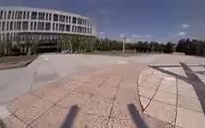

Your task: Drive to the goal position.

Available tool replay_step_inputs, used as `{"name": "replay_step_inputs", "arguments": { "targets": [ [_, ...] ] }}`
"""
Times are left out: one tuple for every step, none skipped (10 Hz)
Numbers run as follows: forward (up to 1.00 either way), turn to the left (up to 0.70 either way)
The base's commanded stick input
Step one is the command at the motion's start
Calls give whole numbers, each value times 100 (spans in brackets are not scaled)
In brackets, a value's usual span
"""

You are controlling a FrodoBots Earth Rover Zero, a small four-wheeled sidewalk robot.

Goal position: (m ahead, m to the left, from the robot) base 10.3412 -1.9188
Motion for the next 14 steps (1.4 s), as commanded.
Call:
{"name": "replay_step_inputs", "arguments": {
  "targets": [
    [70, 0],
    [70, 0],
    [70, -2],
    [70, -20],
    [70, -35],
    [70, -35],
    [70, -35],
    [70, -35],
    [70, -35],
    [70, -35],
    [70, -35],
    [70, -35],
    [70, -35],
    [70, -35]
  ]
}}
